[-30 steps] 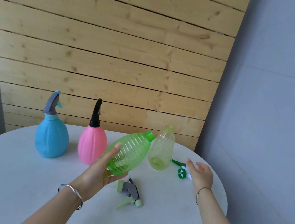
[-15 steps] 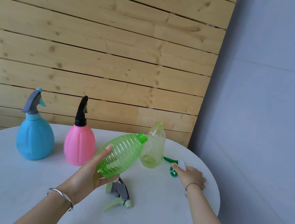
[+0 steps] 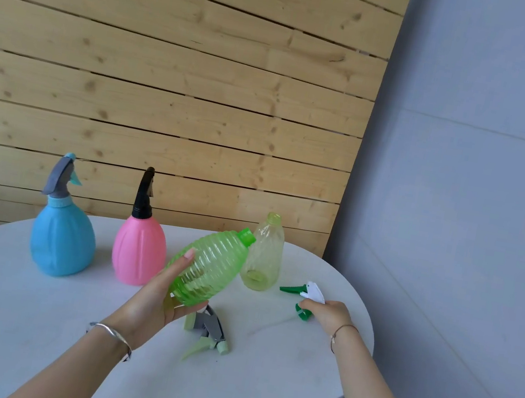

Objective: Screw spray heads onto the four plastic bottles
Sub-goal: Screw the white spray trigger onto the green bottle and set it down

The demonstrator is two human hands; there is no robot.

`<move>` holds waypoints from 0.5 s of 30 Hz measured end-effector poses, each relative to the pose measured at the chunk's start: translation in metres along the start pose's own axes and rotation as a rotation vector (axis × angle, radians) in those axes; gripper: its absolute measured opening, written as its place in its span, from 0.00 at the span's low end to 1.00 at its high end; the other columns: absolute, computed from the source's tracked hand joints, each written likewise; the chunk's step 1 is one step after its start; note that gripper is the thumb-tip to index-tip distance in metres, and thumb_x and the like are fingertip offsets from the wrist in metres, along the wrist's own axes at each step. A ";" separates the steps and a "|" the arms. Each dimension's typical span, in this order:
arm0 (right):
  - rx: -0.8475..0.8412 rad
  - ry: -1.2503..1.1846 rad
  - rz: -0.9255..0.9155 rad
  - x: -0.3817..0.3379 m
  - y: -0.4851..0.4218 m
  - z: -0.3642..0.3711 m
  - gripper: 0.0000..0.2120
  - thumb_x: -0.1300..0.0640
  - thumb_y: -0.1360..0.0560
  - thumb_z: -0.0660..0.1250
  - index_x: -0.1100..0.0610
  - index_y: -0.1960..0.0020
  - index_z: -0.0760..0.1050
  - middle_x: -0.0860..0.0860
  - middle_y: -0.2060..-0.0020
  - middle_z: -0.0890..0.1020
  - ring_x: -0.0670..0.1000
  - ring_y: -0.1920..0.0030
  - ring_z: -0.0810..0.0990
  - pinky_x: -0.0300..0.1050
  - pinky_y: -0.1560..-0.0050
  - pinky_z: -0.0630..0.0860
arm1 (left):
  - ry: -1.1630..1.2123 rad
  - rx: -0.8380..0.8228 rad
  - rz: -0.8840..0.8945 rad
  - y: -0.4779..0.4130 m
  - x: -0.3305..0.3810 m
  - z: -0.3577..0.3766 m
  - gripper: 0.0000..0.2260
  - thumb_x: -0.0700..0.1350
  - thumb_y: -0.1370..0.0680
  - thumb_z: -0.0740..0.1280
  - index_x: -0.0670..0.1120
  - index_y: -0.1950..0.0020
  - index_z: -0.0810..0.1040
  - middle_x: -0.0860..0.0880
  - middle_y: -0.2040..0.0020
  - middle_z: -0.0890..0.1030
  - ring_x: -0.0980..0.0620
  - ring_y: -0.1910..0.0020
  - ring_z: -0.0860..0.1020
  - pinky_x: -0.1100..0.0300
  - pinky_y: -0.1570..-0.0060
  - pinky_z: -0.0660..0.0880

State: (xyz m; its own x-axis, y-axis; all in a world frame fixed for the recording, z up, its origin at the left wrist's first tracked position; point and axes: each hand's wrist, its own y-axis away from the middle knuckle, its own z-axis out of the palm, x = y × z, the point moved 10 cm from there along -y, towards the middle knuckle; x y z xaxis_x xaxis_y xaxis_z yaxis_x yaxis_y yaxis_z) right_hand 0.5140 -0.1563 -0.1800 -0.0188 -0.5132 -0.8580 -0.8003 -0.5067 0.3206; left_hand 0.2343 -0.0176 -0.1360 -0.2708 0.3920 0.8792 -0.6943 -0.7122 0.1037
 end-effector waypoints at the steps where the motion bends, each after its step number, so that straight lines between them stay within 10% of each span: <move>1: 0.006 -0.029 -0.007 0.000 0.003 -0.002 0.09 0.60 0.34 0.73 0.63 0.58 0.75 0.56 0.61 0.73 0.53 0.65 0.71 0.42 0.69 0.64 | 0.002 -0.004 0.003 0.000 0.000 0.000 0.19 0.58 0.32 0.71 0.58 0.42 0.80 0.49 0.40 0.82 0.47 0.44 0.82 0.54 0.54 0.81; 11: 0.047 -0.493 -0.251 -0.060 0.048 -0.042 0.08 0.64 0.28 0.69 0.63 0.49 0.77 0.59 0.58 0.79 0.56 0.58 0.79 0.42 0.60 0.78 | 0.012 -0.024 -0.007 0.003 -0.001 0.002 0.25 0.60 0.35 0.73 0.56 0.39 0.78 0.48 0.38 0.80 0.47 0.44 0.82 0.54 0.53 0.81; 15: -0.006 -0.786 -0.429 -0.097 0.069 -0.048 0.13 0.64 0.26 0.67 0.65 0.42 0.76 0.54 0.49 0.81 0.52 0.50 0.82 0.46 0.42 0.77 | 0.034 -0.013 -0.013 0.005 -0.002 -0.003 0.22 0.58 0.32 0.71 0.55 0.39 0.78 0.47 0.38 0.80 0.47 0.45 0.82 0.54 0.56 0.81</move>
State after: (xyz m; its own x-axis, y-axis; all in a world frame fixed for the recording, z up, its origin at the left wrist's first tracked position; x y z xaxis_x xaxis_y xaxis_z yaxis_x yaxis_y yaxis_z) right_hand 0.4895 -0.1749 -0.0550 -0.1257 0.3424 -0.9311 -0.8297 -0.5507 -0.0905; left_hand 0.2294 -0.0203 -0.1387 -0.2835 0.4209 0.8617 -0.7068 -0.6990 0.1089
